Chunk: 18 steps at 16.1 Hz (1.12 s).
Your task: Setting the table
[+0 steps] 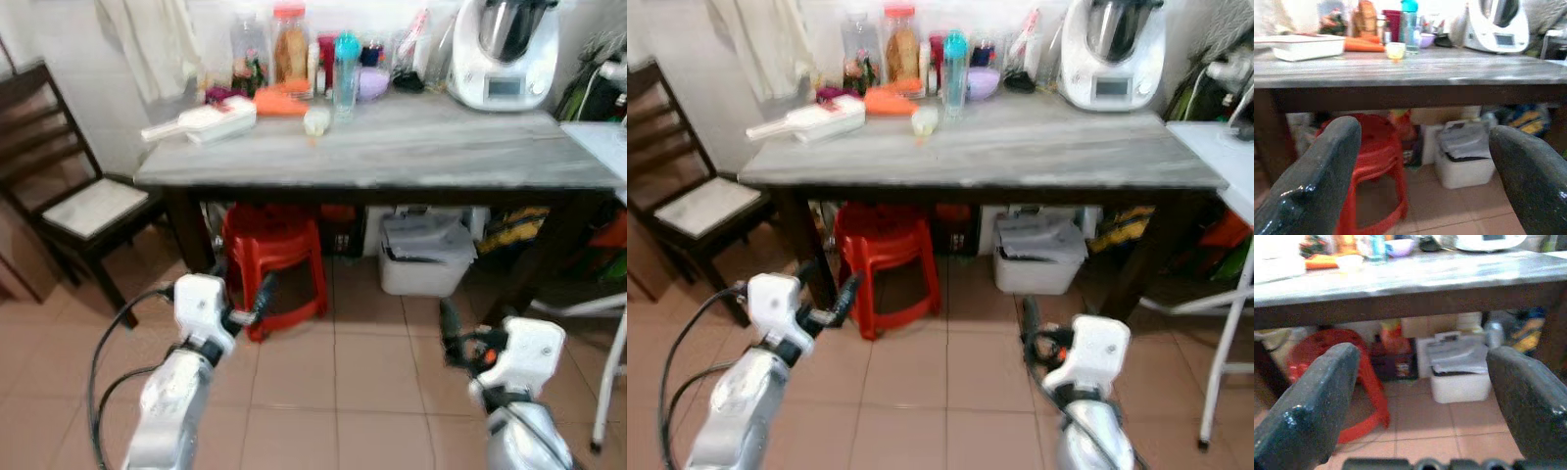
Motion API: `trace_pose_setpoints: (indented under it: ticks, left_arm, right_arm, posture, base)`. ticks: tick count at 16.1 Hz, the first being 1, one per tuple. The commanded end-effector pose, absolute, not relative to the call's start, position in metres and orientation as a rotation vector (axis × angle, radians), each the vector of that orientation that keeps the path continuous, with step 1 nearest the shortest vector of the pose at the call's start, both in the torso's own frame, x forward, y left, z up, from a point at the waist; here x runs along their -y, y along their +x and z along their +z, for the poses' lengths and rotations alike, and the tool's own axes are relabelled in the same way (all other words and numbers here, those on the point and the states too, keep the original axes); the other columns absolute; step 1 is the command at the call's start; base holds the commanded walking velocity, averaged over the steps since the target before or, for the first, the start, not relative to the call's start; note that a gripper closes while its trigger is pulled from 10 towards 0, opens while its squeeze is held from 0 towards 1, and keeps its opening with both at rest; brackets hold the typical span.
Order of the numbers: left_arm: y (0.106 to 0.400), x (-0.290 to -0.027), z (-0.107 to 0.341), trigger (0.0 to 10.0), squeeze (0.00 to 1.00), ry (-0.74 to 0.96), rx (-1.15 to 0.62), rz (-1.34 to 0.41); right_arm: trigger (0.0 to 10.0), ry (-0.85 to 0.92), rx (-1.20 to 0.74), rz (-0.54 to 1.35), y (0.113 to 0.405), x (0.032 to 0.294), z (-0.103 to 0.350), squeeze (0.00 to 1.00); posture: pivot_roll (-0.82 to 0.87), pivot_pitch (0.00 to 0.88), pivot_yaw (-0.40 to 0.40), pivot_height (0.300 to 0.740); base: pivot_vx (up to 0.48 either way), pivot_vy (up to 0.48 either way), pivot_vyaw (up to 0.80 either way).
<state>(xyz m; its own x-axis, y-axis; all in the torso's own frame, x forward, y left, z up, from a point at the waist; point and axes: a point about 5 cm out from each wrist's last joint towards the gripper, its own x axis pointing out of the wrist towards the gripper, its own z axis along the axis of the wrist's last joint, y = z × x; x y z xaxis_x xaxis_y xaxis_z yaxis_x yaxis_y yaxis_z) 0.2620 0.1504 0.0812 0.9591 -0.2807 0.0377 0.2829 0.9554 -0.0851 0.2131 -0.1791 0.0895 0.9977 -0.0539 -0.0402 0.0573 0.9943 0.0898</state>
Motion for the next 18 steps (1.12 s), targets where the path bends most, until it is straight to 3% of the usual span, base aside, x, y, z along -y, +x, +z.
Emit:
trace_pose_setpoints:
  ticks: [1, 18]
  left_arm:
    - [0.2640, -0.1470, 0.0837, 10.0, 0.00, -0.087, 0.032, -0.298]
    - [0.2646, -0.1430, 0.0861, 10.0, 0.00, -0.077, 0.019, -0.341]
  right_arm:
    - [10.0, 0.085, -0.023, -0.061, 0.2143, 0.1827, 0.0938, 0.00]
    - [10.0, 0.108, -0.026, -0.066, 0.2080, 0.1773, 0.0914, 0.00]
  posture:
    - [-0.02, 0.000, 0.032, 0.740]
    - [-0.02, 0.000, 0.064, 0.740]
  base:
    - [0.000, -0.416, 0.00]
    - [0.000, -0.434, 0.00]
